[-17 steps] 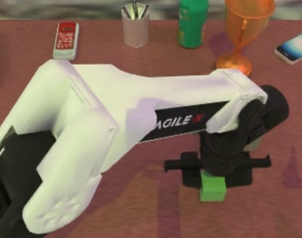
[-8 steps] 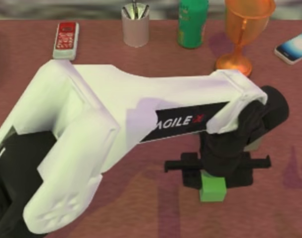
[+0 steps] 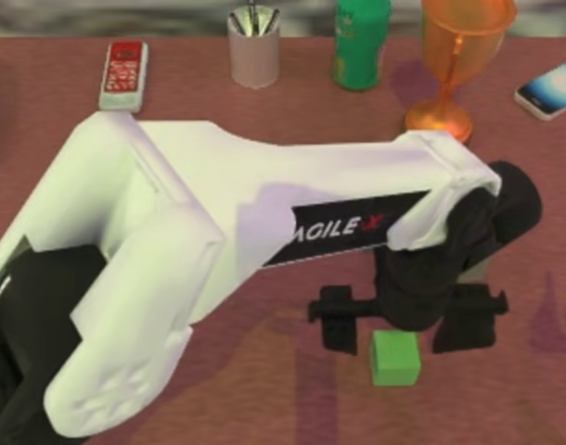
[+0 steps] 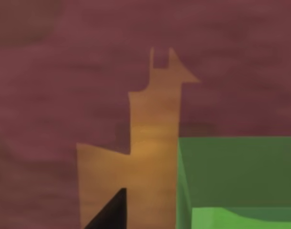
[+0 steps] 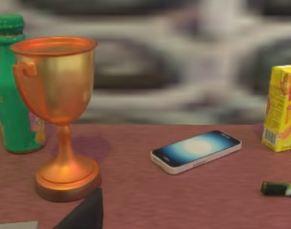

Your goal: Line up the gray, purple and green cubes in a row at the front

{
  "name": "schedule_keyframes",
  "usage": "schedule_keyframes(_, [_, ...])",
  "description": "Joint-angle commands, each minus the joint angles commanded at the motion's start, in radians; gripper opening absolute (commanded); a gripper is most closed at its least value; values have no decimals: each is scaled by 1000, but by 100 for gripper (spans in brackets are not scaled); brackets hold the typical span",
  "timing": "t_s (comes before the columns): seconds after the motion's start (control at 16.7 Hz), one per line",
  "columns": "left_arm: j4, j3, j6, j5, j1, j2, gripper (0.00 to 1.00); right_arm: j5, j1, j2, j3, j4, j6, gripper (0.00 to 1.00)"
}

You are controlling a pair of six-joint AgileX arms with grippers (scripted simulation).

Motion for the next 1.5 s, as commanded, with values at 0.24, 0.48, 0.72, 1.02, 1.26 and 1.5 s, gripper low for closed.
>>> schedule_keyframes(0.24, [0, 0, 0, 0, 0, 0, 100, 0, 0, 0, 0, 0, 0, 100])
schedule_keyframes(0.48, [-4, 4, 0, 0, 2, -1, 100, 0, 0, 0, 0, 0, 0, 100])
schedule_keyframes(0.72, [-113, 93, -6, 0, 9, -18, 100, 0, 0, 0, 0, 0, 0, 100])
schedule_keyframes(1.02, [-246, 198, -6, -1, 16, -48, 100, 0, 0, 0, 0, 0, 0, 100])
schedule_keyframes(1.26, [-244, 196, -4, -1, 13, -45, 100, 0, 0, 0, 0, 0, 0, 100])
schedule_keyframes(1.5, [-239, 202, 100, 2, 111, -45, 100, 0, 0, 0, 0, 0, 0, 100])
